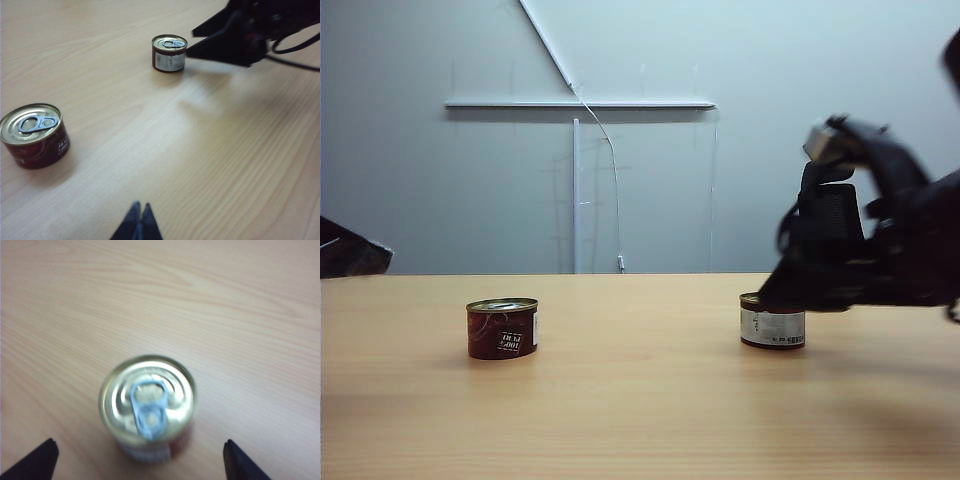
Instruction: Stack a can of tomatoes on the right onto the can of tomatoes on the left.
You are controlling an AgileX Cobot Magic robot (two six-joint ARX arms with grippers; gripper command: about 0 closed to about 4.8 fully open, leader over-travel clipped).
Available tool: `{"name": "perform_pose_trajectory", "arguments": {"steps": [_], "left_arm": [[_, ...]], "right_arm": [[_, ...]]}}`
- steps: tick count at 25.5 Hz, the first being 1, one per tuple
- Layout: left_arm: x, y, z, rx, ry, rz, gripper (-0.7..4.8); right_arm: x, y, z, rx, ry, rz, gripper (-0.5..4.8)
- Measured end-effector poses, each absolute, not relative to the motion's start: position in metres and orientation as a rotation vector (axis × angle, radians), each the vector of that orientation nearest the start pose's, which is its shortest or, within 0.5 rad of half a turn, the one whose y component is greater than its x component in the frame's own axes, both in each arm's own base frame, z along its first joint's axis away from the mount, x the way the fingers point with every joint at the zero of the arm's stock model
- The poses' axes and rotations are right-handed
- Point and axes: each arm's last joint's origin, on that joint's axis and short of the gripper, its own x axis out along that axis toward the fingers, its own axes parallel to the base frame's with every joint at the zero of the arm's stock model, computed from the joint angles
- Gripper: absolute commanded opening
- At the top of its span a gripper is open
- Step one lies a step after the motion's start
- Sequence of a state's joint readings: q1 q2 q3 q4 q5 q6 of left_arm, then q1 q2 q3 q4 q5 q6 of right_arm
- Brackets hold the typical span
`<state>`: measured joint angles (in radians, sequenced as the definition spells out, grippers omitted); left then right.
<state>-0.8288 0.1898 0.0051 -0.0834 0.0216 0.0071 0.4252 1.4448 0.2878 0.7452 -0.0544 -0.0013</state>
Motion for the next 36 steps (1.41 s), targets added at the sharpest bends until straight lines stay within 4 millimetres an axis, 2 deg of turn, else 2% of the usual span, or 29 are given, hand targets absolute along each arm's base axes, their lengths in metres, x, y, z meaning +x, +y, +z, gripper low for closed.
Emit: {"name": "perform_pose_trajectory", "arguments": {"steps": [5, 11, 18, 19, 20, 21, 22, 25, 29, 32, 34, 36], "left_arm": [[0.071, -0.078, 0.142, 0.115, 0.251, -0.847, -0.04], [0.071, -0.078, 0.142, 0.115, 0.251, -0.846, -0.04], [0.071, -0.078, 0.142, 0.115, 0.252, -0.847, -0.04], [0.071, -0.078, 0.142, 0.115, 0.251, -0.847, -0.04], [0.071, -0.078, 0.142, 0.115, 0.251, -0.846, -0.04], [0.071, -0.078, 0.142, 0.115, 0.251, -0.847, -0.04], [0.071, -0.078, 0.142, 0.115, 0.251, -0.847, -0.04], [0.071, -0.078, 0.142, 0.115, 0.251, -0.846, -0.04], [0.071, -0.078, 0.142, 0.115, 0.251, -0.846, -0.04], [0.071, -0.078, 0.142, 0.115, 0.251, -0.846, -0.04], [0.072, -0.077, 0.142, 0.113, 0.252, -0.832, -0.04], [0.076, -0.074, 0.142, 0.106, 0.254, -0.785, -0.04]], "right_arm": [[0.232, 0.107, 0.119, -0.083, 0.447, 0.481, 4.79], [0.242, 0.111, 0.117, -0.085, 0.443, 0.472, 4.79], [0.245, 0.112, 0.107, -0.092, 0.479, 0.465, 4.79], [0.245, 0.113, 0.107, -0.092, 0.479, 0.464, 4.44], [0.246, 0.113, 0.108, -0.090, 0.472, 0.465, 3.80], [0.246, 0.113, 0.109, -0.089, 0.466, 0.465, 2.78], [0.246, 0.113, 0.109, -0.087, 0.460, 0.465, 2.25], [0.247, 0.113, 0.110, -0.086, 0.448, 0.466, 1.31], [0.248, 0.114, 0.112, -0.076, 0.428, 0.465, 1.14], [0.249, 0.115, 0.116, 0.003, 0.397, 0.490, 1.13], [0.253, 0.123, 0.125, 0.091, 0.379, 0.599, 1.12], [0.258, 0.142, 0.137, 0.117, 0.361, 0.740, 1.12]]}}
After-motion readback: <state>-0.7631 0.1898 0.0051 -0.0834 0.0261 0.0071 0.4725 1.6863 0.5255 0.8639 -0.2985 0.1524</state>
